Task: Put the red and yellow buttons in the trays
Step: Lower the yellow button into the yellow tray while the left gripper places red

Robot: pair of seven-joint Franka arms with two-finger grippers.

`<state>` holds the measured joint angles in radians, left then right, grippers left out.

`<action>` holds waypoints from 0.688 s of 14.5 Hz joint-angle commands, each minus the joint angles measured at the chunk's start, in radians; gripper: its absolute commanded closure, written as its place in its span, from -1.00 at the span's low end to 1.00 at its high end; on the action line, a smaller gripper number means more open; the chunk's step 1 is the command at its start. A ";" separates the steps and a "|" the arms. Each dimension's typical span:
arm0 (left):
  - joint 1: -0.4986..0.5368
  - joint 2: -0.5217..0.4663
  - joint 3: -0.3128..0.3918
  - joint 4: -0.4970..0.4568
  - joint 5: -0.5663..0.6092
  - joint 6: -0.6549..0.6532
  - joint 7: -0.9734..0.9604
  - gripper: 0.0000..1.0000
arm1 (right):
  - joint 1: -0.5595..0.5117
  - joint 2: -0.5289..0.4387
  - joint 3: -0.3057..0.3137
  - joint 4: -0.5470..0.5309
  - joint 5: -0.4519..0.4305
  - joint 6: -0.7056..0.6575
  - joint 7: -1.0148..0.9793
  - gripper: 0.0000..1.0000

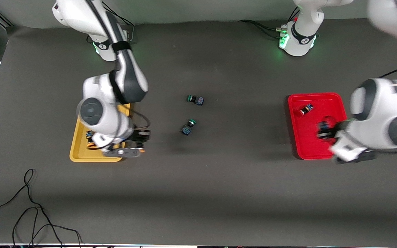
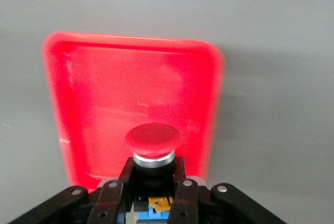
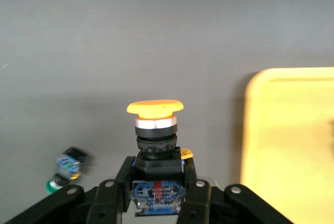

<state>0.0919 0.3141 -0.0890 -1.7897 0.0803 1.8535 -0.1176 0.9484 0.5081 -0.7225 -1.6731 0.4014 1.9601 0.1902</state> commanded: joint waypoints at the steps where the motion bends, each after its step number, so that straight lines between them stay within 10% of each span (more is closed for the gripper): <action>1: 0.092 -0.125 -0.014 -0.324 0.088 0.266 0.088 1.00 | 0.000 0.001 -0.102 -0.035 0.007 -0.036 -0.085 0.82; 5: 0.120 -0.092 -0.012 -0.489 0.095 0.516 0.098 1.00 | -0.045 0.000 -0.160 -0.172 0.024 0.055 -0.320 0.82; 10: 0.118 -0.036 -0.014 -0.499 0.096 0.556 0.088 1.00 | -0.053 0.081 -0.153 -0.359 0.295 0.224 -0.563 0.83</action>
<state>0.2123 0.2798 -0.1023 -2.2827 0.1575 2.4003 -0.0224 0.8732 0.5439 -0.8721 -1.9991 0.6214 2.1429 -0.3193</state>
